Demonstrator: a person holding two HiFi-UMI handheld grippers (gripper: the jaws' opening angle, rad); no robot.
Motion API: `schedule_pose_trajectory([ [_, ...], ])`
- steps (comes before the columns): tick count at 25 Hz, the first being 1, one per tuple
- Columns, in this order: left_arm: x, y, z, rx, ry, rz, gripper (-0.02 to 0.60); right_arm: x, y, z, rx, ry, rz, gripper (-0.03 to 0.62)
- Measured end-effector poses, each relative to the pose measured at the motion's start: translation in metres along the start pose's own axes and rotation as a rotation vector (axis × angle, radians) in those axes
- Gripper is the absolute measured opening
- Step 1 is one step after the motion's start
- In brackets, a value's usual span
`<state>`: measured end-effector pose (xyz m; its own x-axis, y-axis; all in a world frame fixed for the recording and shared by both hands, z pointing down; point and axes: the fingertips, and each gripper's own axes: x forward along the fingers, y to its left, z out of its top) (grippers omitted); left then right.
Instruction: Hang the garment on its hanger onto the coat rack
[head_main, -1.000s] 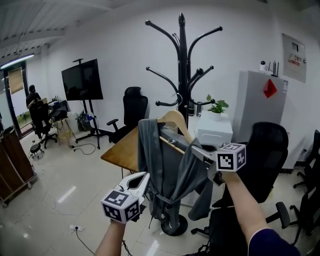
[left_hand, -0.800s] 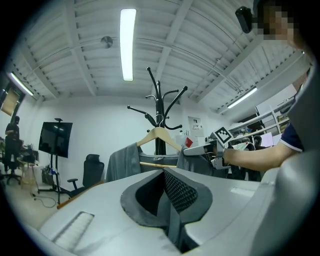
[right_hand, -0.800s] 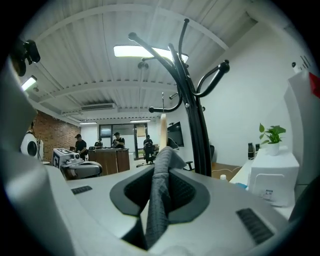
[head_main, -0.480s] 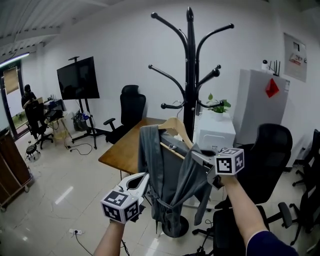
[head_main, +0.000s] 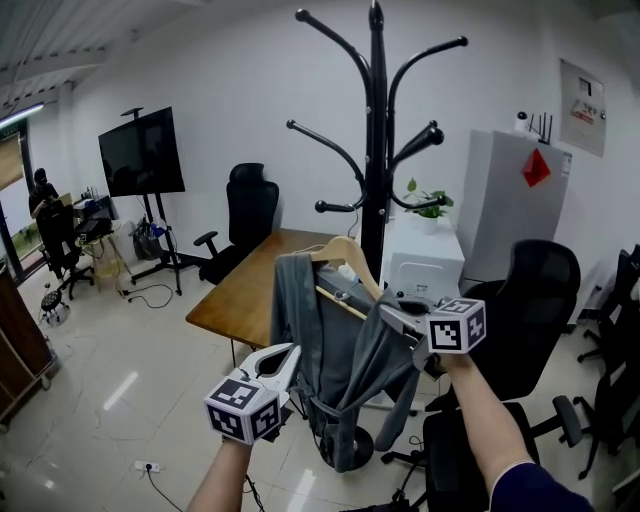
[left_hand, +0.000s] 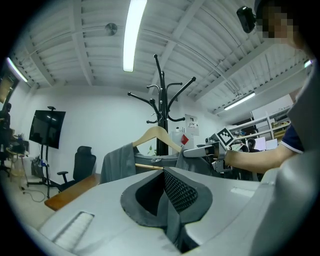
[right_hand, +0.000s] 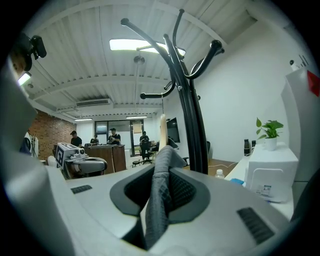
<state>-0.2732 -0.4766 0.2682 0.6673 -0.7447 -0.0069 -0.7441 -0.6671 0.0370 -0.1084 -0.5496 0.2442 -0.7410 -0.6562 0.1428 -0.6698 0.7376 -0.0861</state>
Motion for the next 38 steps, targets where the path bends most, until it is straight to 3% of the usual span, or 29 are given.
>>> schedule_pose_trajectory([
  [4, 0.008, -0.004, -0.006, -0.010, 0.010, -0.034, -0.014, -0.001, 0.001, -0.002, -0.023, 0.011, -0.015, 0.084],
  [9, 0.015, -0.009, -0.017, -0.031, 0.023, -0.069, -0.014, -0.004, -0.010, -0.014, -0.166, 0.032, -0.137, 0.105],
  [12, 0.018, -0.007, -0.024, -0.050, 0.036, -0.079, -0.014, -0.015, -0.018, -0.014, -0.188, 0.014, -0.210, 0.254],
  [18, 0.029, -0.011, -0.040, -0.097, 0.068, -0.110, -0.014, -0.062, 0.001, 0.015, -0.253, -0.083, -0.331, 0.262],
  [23, 0.033, -0.012, -0.044, -0.127, 0.079, -0.105, -0.014, -0.086, 0.068, 0.042, -0.235, -0.230, -0.244, 0.208],
  [26, 0.032, -0.016, -0.047, -0.149, 0.080, -0.125, -0.014, -0.082, 0.090, 0.021, -0.151, -0.253, -0.203, 0.042],
  [29, 0.032, -0.024, -0.052, -0.155, 0.090, -0.152, -0.014, -0.062, 0.101, -0.017, -0.054, -0.218, -0.153, 0.004],
  [33, 0.033, -0.031, -0.057, -0.175, 0.100, -0.166, -0.013, -0.040, 0.104, -0.056, 0.042, -0.163, -0.141, 0.009],
  [38, 0.033, -0.036, -0.064, -0.189, 0.105, -0.176, -0.012, -0.030, 0.110, -0.073, 0.103, -0.160, -0.117, 0.009],
])
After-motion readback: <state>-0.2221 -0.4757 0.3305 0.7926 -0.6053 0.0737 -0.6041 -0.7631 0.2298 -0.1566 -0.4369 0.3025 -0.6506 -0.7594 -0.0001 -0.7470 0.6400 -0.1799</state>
